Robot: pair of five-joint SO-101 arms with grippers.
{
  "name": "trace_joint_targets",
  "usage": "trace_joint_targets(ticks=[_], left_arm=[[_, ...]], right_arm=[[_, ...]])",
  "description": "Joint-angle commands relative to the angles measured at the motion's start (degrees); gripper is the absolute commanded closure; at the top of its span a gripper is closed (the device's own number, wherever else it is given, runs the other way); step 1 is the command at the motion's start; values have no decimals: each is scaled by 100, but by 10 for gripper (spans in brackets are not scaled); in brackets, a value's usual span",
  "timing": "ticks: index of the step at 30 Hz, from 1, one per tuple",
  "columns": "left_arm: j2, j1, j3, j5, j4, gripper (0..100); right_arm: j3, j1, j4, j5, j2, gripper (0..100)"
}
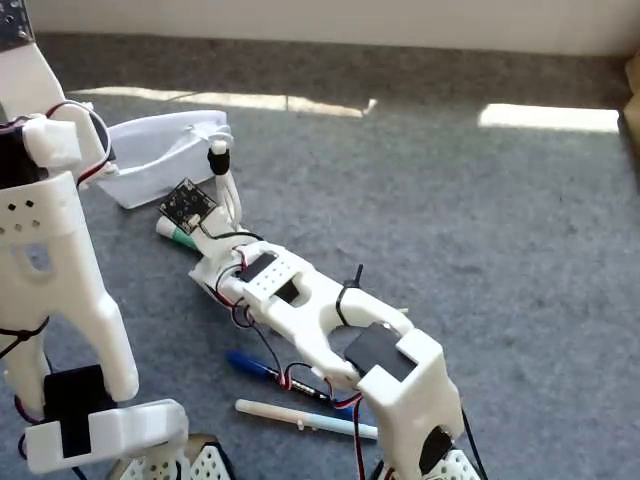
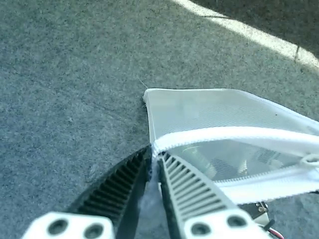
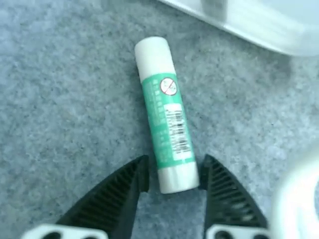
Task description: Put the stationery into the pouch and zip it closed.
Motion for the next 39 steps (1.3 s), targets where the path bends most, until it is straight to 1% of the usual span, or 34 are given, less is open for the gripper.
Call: trace_joint_targets(ticks=[1,4,5,13,21,27,33,39], left_arm=[[-48,-92,-40,44,-149,993],[-48,-92,-40,44,-141,993],[-48,-92,-40,44,-141,993],[-48,-75,-40,44,-114,993],[-48,-40,-31,70,-114,993],[-57,338,-31,70,-105,993],[-92,1077,-84,79,-149,993],[-75,1596,-92,44,-229,993]], right_arm=[[-365,-4,-84,141,-163,971],[-347,13,-84,615,-215,980],[-330,13,-84,668,-295,980],[541,22,743,677,-1719,980],[1780,48,1059,677,-3108,980],[2818,66,1059,677,-4224,980],[3600,576,1121,668,-5323,980],[3811,919,2422,651,-6246,980]])
